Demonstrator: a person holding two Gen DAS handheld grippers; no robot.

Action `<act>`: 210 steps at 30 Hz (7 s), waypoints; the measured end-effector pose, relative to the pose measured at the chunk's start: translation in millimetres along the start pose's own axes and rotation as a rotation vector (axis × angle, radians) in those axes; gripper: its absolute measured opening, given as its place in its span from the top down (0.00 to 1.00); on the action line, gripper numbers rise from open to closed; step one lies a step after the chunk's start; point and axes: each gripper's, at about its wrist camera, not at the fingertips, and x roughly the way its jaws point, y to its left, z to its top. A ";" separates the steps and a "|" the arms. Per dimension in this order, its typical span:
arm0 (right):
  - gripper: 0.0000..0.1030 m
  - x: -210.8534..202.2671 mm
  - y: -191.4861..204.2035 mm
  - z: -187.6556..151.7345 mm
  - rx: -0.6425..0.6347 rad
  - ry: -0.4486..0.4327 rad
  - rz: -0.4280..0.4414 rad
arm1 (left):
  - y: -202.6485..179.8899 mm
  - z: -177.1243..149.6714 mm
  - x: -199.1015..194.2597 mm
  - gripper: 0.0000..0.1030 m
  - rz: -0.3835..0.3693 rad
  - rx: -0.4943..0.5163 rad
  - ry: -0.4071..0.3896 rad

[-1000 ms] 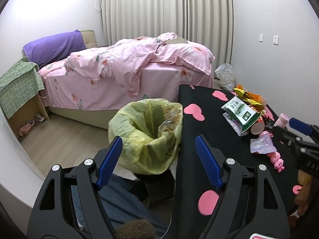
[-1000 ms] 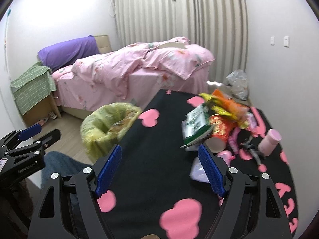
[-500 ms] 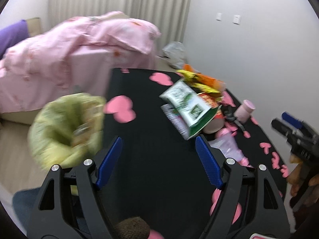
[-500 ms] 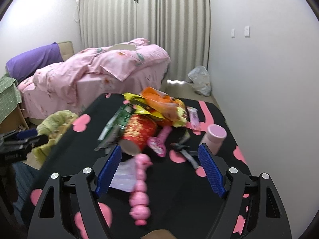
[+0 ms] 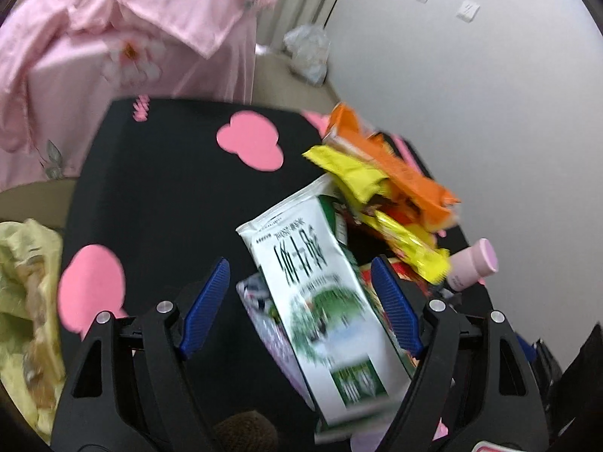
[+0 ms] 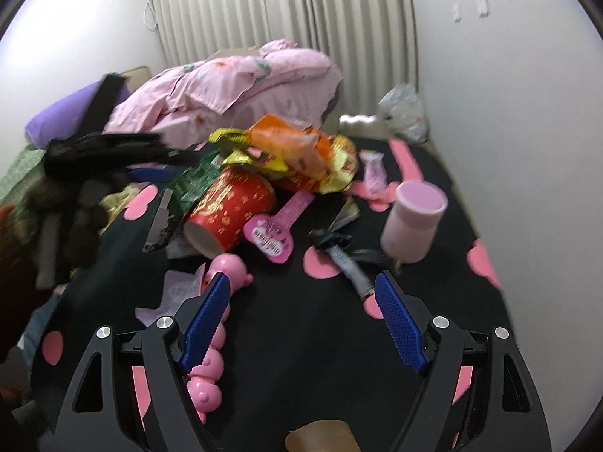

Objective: Collect trash
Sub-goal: 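Grasp the white-green milk carton with the left tool while the right tool reaches toward the table, then grasp the pink lollipop with the right tool while the left tool holds the milk carton, then carry both items over the yellow trash bag and open both tools to drop them, then grasp the dark grey plastic strip with the right tool while the left tool returns to the table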

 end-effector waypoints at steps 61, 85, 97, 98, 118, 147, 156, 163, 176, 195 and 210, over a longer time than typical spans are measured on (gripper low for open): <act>0.64 80.6 24.4 36.7 -0.100 0.087 0.060 | 30.7 -141.5 -94.2 0.49 0.119 -0.029 -0.030; 0.94 38.4 8.1 10.0 -0.060 0.055 0.144 | 4.5 -118.2 -66.0 0.45 0.189 0.109 0.135; 0.94 13.7 -1.8 4.6 -0.019 0.007 0.177 | -0.6 -93.3 -81.6 0.45 0.149 0.060 0.048; 0.93 14.5 -4.5 3.4 -0.010 0.017 0.176 | -2.0 -95.1 -92.1 0.45 0.141 0.060 0.004; 0.65 67.7 15.1 9.4 -0.175 0.071 0.006 | 9.1 -123.8 -135.6 0.45 0.150 -0.036 -0.210; 0.65 74.6 248.5 109.6 -0.563 -0.068 0.422 | 179.5 -118.4 -258.4 0.45 0.482 -0.303 -0.721; 0.65 152.4 320.9 102.5 -0.774 0.020 0.504 | 214.7 -100.6 -217.9 0.45 0.398 -0.357 -0.712; 0.60 178.4 324.7 100.8 -0.722 0.084 0.596 | 244.4 -103.2 -186.0 0.44 0.277 -0.429 -0.601; 0.43 165.3 300.6 101.6 -0.665 0.069 0.559 | 255.6 -140.0 -184.6 0.31 0.291 -0.543 -0.515; 0.29 51.8 87.5 122.3 -0.341 -0.127 0.087 | 90.8 -75.4 -144.8 0.31 0.152 -0.176 -0.464; 0.29 31.9 -45.2 60.6 -0.126 -0.043 -0.045 | -18.4 -65.7 -63.6 0.31 -0.002 0.079 -0.255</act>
